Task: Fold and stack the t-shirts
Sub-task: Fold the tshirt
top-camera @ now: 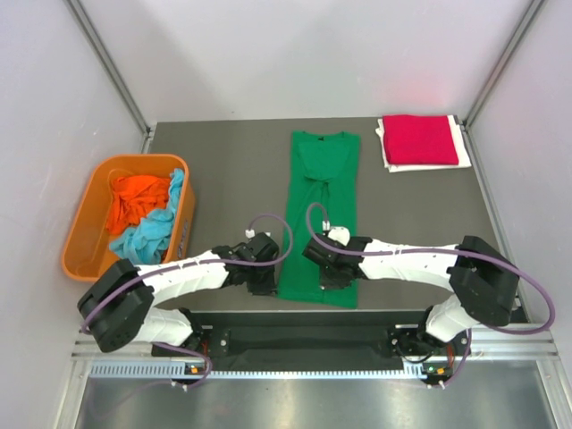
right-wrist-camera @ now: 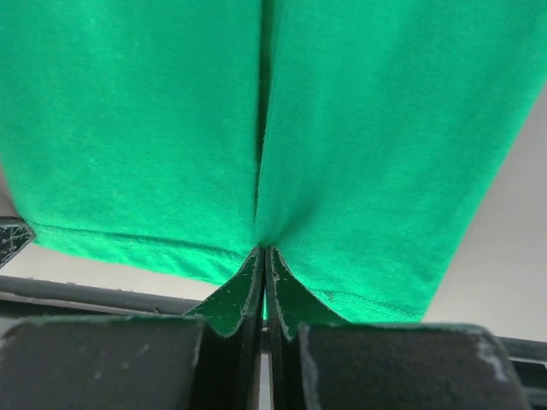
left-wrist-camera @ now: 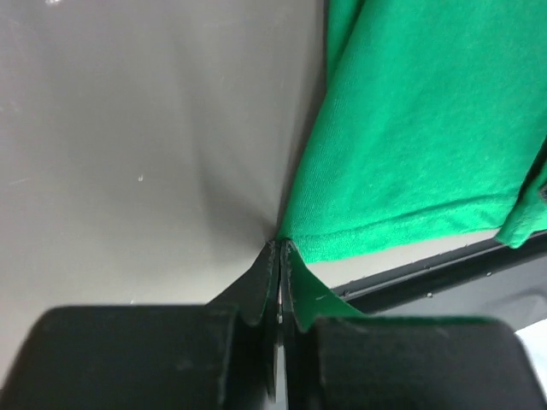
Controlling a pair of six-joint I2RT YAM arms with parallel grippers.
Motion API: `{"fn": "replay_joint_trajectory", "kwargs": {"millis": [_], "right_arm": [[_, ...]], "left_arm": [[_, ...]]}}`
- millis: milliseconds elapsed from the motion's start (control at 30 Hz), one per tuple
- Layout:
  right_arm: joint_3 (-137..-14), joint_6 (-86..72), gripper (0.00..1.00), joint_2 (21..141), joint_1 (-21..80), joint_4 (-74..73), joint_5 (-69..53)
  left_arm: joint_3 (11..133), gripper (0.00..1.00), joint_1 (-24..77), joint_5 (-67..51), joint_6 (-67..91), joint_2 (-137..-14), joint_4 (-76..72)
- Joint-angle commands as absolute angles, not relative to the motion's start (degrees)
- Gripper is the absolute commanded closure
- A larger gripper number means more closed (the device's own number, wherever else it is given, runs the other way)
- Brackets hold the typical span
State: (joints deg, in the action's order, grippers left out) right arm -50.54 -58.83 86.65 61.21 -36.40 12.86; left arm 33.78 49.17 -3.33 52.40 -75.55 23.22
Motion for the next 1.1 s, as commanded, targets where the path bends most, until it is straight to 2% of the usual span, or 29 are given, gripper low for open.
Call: {"fn": "replay_joint_trajectory", "kwargs": {"millis": [0,167,233,300,333,433,467,567,700,933,1067], "right_arm": [[-48.87,-60.03,1.0,86.4,61.08,-34.19,11.78],[-48.43,-60.12,1.0,86.75,61.26,-33.92,11.51],[-48.87,-59.42,0.91,86.57,61.26,-34.01,11.34],[-49.91,-58.63,0.83,86.13,61.43,-34.8,11.16],[-50.44,-58.01,0.75,85.44,61.44,-36.11,11.08],[-51.07,-56.52,0.61,81.76,61.44,-37.18,9.85],[-50.72,-56.25,0.6,80.35,61.26,-37.53,9.5],[-48.09,-55.29,0.58,74.28,59.78,-37.71,7.3],[-41.33,-53.62,0.59,66.64,55.47,-37.0,2.73],[-30.07,-50.9,0.63,54.07,43.08,-35.42,-6.67],[-27.6,-49.92,0.64,53.88,41.22,-35.6,-7.91]], "left_arm": [[34.63,1.0,49.31,-2.29,52.03,-76.2,23.46],[33.31,1.0,49.39,-1.93,54.49,-73.66,25.14],[32.44,1.0,49.39,-2.11,55.54,-72.51,25.49],[31.82,0.91,49.31,-2.46,56.51,-71.38,25.92],[31.56,0.79,49.31,-2.81,56.77,-70.93,25.93],[32.42,0.67,49.39,-2.73,56.6,-68.65,26.8],[33.13,0.6,49.31,-2.46,55.56,-67.86,27.33],[36.03,0.54,49.31,-2.37,52.75,-67.41,28.12],[36.83,0.51,48.69,-6.49,50.36,-68.99,24.53],[37.18,0.5,48.52,-7.38,48.78,-73.47,23.46],[37.27,0.51,48.6,-5.45,48.25,-74.97,24.96]]}}
